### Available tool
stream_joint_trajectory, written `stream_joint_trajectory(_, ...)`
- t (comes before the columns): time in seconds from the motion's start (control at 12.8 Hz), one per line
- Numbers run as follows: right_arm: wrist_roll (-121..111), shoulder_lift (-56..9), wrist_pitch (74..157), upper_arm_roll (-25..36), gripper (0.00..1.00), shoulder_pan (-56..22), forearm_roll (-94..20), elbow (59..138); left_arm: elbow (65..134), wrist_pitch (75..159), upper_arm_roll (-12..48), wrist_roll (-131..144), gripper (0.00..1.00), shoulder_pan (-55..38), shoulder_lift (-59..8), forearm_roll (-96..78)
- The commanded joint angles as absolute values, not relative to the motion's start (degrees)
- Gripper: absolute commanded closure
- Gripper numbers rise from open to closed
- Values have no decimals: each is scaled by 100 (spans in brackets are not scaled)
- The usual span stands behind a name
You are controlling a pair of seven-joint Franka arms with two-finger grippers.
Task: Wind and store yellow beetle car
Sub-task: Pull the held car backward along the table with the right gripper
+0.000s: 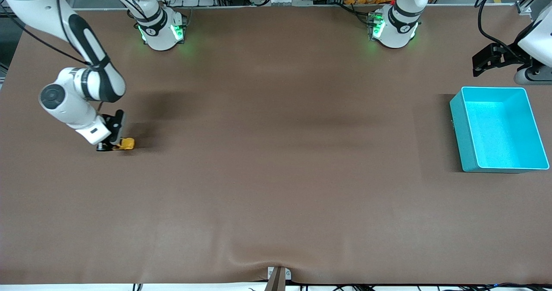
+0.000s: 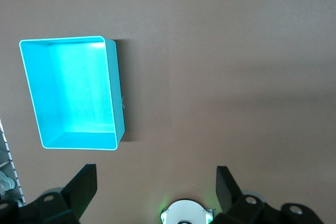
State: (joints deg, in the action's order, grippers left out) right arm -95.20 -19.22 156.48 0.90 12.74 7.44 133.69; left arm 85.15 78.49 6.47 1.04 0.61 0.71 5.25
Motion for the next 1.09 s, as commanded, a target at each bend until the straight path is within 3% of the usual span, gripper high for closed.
stream_joint_trajectory(0.0,-9686,-2927,15823,35,92,1459,835,12719,8490,7875,650,167,0,61,53,624)
stream_joint_trajectory(0.16,-9694,-2918,15453,35,92,1459,835,12569,8490,7875,650,176,0,62,44,642)
stream_joint_trajectory(0.62,-9738,-2935,15425,35,91,1521,835,12551,8490,7875,650,176,0,53,26,624)
stream_joint_trajectory(0.78,-9756,-2944,15425,35,85,1538,835,12551,8490,7892,650,176,0,53,35,606)
stream_joint_trajectory(1.01,-9765,-2944,15425,35,85,1547,835,12551,8490,7919,650,176,0,35,26,598)
